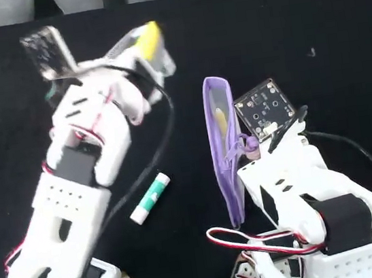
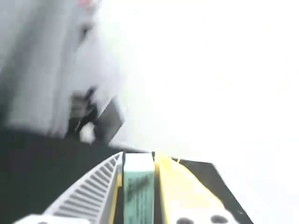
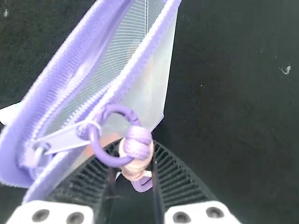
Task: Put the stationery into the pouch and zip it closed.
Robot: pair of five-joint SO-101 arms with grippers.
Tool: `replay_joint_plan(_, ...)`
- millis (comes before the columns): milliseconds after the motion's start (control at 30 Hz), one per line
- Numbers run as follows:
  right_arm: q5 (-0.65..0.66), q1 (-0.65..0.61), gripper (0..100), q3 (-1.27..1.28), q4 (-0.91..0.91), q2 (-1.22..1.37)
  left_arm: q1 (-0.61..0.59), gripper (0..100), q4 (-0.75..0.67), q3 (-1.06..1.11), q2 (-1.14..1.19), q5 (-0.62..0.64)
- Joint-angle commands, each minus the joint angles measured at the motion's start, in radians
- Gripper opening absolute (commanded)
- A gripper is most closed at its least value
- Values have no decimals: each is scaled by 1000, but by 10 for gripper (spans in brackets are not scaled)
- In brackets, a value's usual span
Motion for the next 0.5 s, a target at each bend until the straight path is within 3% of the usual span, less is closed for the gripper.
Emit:
replay_joint_plan(0, 0, 11, 11, 1, 5, -4, 116, 28, -264, 145, -104, -167)
replay_joint_plan(133, 0, 11, 11, 1, 5, -4, 185, 28, -358, 234, -166, -229)
replay_joint_plan(467, 14, 11, 11, 12, 2, -4, 317, 28, -358, 351, -264, -233)
